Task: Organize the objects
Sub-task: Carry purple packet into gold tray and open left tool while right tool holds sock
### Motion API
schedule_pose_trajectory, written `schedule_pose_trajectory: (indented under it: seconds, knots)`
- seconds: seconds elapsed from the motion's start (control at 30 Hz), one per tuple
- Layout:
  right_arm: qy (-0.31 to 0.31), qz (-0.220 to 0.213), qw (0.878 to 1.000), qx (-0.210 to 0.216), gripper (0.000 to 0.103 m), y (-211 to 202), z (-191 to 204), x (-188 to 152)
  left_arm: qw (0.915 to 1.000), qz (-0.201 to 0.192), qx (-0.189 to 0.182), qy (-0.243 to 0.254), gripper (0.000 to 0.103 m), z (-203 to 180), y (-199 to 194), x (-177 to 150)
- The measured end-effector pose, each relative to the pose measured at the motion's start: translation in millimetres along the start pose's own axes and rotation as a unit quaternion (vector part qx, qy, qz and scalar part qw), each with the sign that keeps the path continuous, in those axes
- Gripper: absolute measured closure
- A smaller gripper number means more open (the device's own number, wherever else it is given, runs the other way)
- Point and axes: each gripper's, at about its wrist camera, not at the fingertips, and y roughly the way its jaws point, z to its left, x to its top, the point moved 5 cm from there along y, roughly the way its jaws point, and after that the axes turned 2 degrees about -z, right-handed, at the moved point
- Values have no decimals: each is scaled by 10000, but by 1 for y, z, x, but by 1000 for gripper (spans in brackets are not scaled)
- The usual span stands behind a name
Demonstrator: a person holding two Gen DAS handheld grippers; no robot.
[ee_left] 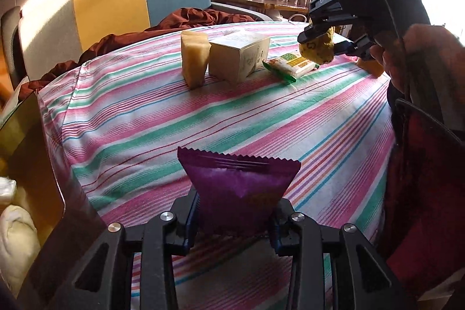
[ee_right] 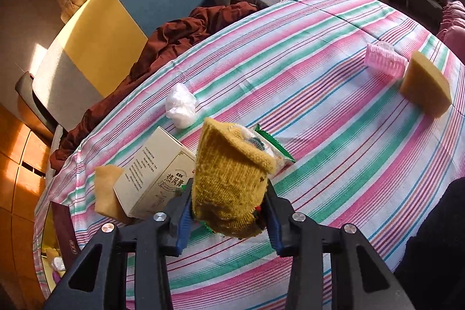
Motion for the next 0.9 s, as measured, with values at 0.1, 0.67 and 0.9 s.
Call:
schedule_pose_trajectory:
  seconds: [0.1,0.67,0.9]
  knots:
    - [-102,64,9999,-6,61,3,4,-2,10000,-20,17,29,64,1,-7,-5]
    - [-969,919,9907,-253,61,32,28,-29,9938,-778,33,-794,66,48,-97,13]
    - [-1664,1216,9765,-626,61,46,43,-46,9770,-1000,824,-1692,66,130,-143,2]
